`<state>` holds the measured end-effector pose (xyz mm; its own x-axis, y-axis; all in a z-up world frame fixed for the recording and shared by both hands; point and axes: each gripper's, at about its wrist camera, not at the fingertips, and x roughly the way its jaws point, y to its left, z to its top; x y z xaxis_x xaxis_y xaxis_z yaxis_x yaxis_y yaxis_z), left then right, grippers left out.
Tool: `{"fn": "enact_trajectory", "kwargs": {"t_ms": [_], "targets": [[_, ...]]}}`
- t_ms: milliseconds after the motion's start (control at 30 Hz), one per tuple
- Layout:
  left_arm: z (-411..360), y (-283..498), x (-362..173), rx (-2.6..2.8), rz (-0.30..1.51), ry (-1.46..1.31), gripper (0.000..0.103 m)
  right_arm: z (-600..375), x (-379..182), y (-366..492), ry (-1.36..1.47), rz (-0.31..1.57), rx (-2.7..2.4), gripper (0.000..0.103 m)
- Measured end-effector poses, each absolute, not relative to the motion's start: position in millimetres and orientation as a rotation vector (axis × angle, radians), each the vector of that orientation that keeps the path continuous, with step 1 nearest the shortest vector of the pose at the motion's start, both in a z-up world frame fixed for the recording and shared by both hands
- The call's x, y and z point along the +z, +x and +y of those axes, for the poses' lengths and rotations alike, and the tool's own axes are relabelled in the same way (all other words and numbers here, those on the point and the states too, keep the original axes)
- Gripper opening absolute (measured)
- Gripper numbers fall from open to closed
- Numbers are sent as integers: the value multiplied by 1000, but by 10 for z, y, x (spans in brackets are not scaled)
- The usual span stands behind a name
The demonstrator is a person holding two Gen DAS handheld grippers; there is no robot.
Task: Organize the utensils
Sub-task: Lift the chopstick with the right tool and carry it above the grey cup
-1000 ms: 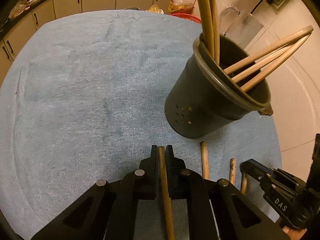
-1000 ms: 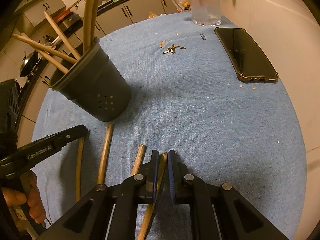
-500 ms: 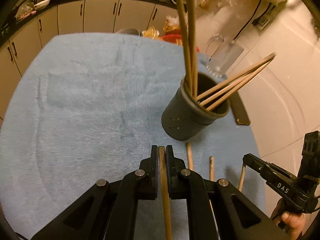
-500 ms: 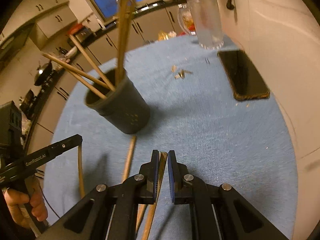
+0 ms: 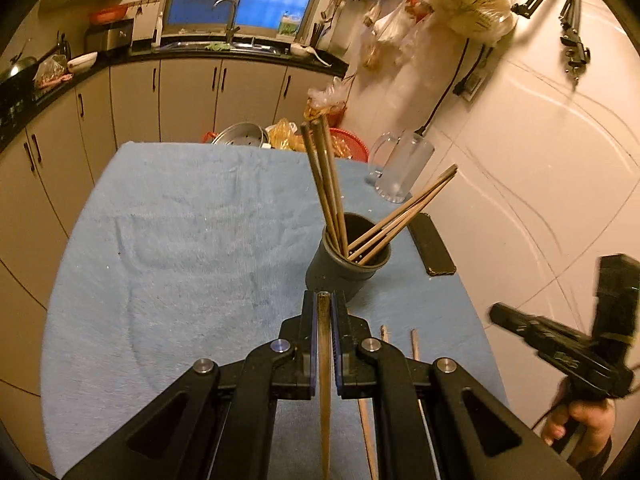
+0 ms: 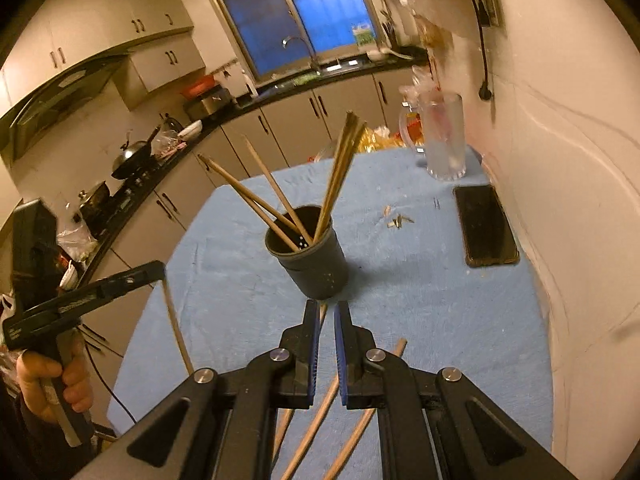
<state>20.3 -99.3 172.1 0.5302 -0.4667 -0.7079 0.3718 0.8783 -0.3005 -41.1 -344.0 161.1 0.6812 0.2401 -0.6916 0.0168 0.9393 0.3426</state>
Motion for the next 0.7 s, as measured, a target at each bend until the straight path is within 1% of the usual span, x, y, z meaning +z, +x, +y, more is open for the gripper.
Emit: {"fn": "enact_trajectory", "kwargs": {"t_ms": [67,100,133,233,367,700], "targets": [[-994,179,1732,-508,875,-119,7,-3530,1435,-283,393,895,115,14],[-1002,180,1730,-509,876,-120,7,-3565,1334,-223,414,933,106,23],[-992,168,1735,-510,877,-120,7,-3604,1182,-135,439,985,98,24],[-985,156,1715,-511,886,-126,7,-3654,837,67,491,1073,98,24],[-974,137,1711,-512,892,-132,7,-3554,539,298,492,1149,100,24],[-909,92,1724,-513,885,-143,7,-3288,304,633,393,1235,26,22]]}}
